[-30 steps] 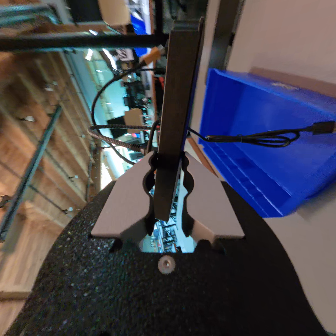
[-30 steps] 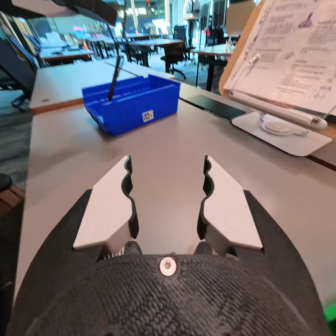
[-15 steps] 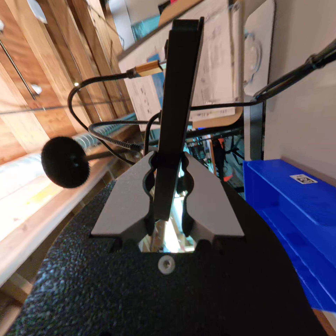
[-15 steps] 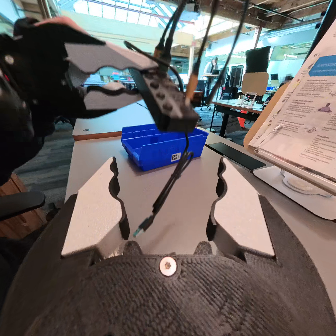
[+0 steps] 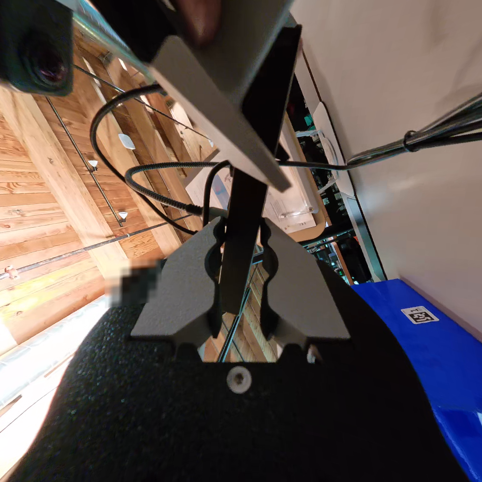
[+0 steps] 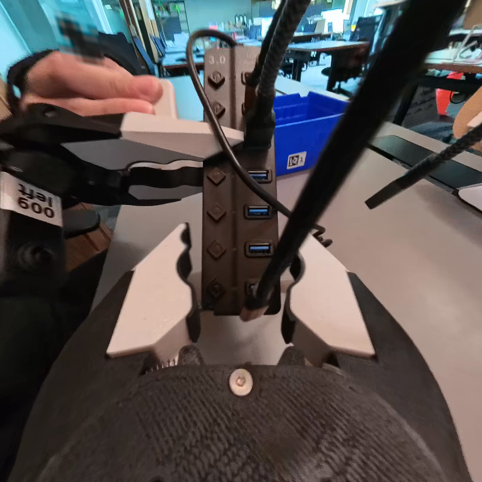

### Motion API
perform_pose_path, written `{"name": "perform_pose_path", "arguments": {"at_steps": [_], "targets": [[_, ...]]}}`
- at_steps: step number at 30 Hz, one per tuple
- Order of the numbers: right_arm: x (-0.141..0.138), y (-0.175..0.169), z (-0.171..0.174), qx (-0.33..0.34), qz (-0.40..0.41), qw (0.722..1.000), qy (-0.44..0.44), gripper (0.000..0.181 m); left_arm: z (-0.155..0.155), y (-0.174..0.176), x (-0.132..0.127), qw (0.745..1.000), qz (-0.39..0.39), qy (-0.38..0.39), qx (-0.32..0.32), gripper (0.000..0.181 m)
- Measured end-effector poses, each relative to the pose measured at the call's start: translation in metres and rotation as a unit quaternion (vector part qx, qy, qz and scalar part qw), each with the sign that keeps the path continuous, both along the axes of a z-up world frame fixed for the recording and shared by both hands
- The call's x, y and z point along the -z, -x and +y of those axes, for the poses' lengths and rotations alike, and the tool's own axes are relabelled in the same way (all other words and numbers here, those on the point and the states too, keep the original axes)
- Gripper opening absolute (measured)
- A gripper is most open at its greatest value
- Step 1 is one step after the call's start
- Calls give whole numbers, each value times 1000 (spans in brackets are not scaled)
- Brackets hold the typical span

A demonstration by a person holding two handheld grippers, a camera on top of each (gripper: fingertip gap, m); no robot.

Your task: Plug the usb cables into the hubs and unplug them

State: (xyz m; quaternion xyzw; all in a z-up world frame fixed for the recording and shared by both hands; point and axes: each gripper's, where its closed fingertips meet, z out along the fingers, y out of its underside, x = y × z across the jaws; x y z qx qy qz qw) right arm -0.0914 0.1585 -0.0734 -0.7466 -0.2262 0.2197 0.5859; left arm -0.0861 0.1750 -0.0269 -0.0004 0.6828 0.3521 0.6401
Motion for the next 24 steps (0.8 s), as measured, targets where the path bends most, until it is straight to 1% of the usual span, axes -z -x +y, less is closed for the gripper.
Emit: {"name": "perform_pose_path", "arguments": {"at_steps": [1, 4, 6, 8, 9, 10, 11, 13, 14, 15, 16, 18, 19, 20, 21, 22, 23, 24], "targets": [[2, 1, 1, -3, -11, 1000, -3, 59, -2, -1, 1, 1000, 0, -1, 2, 24], [0, -1, 4, 7, -16, 1000, -6, 58, -1, -3, -1, 1000, 2, -22, -5, 24], [-3, 0, 4, 4, -1, 1000, -13, 58, 0, -3, -2, 1000, -2, -15, -3, 25], [-6, 2, 3, -11, 42, 999, -15, 58, 1, -2, -2, 1000, -9, 25, -2, 27], [-9, 4, 1, -28, 77, 997, -11, 57, 1, -1, -4, 997, -23, 69, 3, 34], [-14, 5, -1, -46, 123, 991, -9, 58, 1, 1, -8, 992, -40, 121, 12, 41], [-23, 6, -4, -65, 183, 981, -6, 57, 1, 3, -13, 984, -56, 171, 19, 43], [-45, 1, -9, -96, 302, 949, -8, 56, 1, 8, -32, 963, -107, 243, 36, 52], [-54, -3, -11, -106, 345, 933, -15, 56, 1, 12, -42, 953, -136, 267, 43, 54], [-60, -7, -13, -116, 377, 919, -18, 52, 2, 16, -51, 944, -162, 284, 50, 55], [-62, -10, -13, -118, 390, 913, -17, 52, 2, 22, -59, 933, -191, 298, 57, 56], [-61, -15, -10, -99, 399, 912, -13, 52, 8, 33, -67, 906, -244, 340, 62, 56], [-60, -15, -10, -103, 402, 910, -8, 52, 12, 38, -66, 887, -263, 375, 62, 57], [-62, -16, -10, -106, 414, 904, -10, 52, 18, 42, -64, 861, -284, 417, 62, 57], [-65, -18, -11, -107, 434, 894, -15, 51, 23, 44, -57, 826, -298, 474, 64, 57], [-70, -19, -12, -117, 455, 883, -18, 51, 26, 44, -46, 776, -301, 549, 70, 60], [-74, -20, -14, -126, 468, 874, -23, 53, 24, 41, -36, 710, -295, 634, 83, 66], [-76, -20, -15, -125, 467, 875, -32, 53, 18, 37, -27, 632, -282, 715, 101, 70]]}}
